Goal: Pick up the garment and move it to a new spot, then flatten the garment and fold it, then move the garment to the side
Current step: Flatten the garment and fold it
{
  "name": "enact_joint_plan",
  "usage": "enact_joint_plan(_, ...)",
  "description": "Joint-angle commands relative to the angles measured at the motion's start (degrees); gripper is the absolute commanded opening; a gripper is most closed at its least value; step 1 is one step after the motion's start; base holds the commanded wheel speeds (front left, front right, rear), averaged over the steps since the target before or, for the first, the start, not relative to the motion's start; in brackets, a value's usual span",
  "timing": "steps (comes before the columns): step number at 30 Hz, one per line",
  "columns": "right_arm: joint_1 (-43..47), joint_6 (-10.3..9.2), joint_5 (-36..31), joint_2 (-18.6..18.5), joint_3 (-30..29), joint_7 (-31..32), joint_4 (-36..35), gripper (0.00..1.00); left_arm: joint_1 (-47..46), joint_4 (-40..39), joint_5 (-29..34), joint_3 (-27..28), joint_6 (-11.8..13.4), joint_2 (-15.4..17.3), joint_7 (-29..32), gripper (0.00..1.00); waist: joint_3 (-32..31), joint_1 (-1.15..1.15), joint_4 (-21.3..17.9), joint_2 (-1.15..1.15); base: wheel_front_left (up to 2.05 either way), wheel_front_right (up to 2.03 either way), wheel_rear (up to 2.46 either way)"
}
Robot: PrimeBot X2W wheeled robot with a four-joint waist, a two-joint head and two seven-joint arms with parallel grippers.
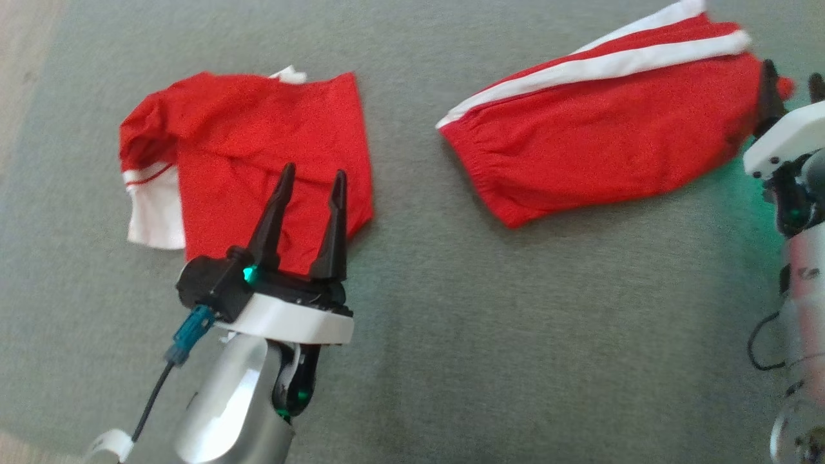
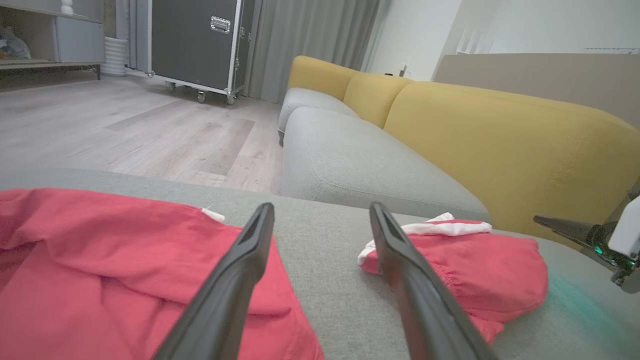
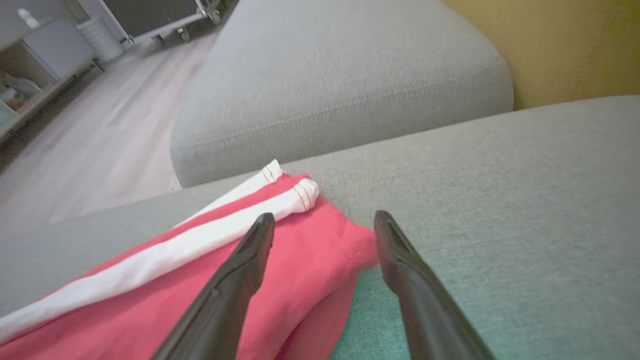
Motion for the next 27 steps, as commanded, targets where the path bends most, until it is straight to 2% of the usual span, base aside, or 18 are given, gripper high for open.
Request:
enact_joint_plan(1,-2.7,-0.04,-2.0,-0.8,-0.3,0.2,0.4,1.00,-2.2,-1.6,-0.4,0.9,0.4,0.4,-0.3,1.00,2.5,-0.02,2.9,0.00,0.00,0.00,0.00)
enact_joint_plan(7,-7.3,-0.04,-11.6,-4.3,-5.6,1.8,10.5,1.00,-3.7,-2.2,-1.6,-1.0,1.4,0.4,-0.3,1.00,4.3,-0.02,5.0,0.00,0.00,0.00,0.00)
enact_joint_plan(12,-9.8,-0.04,-14.7,-4.1,-7.5,2.0,15.0,1.00,-4.1,-2.3,-1.9,-1.4,1.7,0.4,-0.3,1.00,5.0,-0.02,5.3,0.00,0.00,0.00,0.00)
enact_joint_plan(15,-10.9,-0.04,-15.7,-3.7,-6.5,2.1,17.4,1.00,-4.2,-2.3,-2.0,-1.4,1.9,0.4,-0.3,1.00,5.0,-0.02,5.2,0.00,0.00,0.00,0.00)
enact_joint_plan(16,-11.1,-0.04,-15.9,-3.6,-6.1,2.1,18.1,0.52,-4.2,-2.2,-2.1,-1.4,1.9,0.4,-0.3,1.00,4.9,-0.02,5.1,0.00,0.00,0.00,0.00)
enact_joint_plan(17,-11.4,-0.04,-15.9,-3.6,-5.7,1.9,18.8,0.00,-4.2,-2.1,-2.1,-1.3,1.9,0.4,-0.3,1.00,4.8,-0.02,4.9,0.00,0.00,0.00,0.00)
enact_joint_plan(27,-11.1,-0.04,-13.2,-2.6,-0.4,-6.7,21.9,0.00,-2.1,-1.2,-0.8,1.3,1.8,0.4,-0.3,1.00,-0.4,-0.02,0.6,0.00,0.00,0.00,0.00)
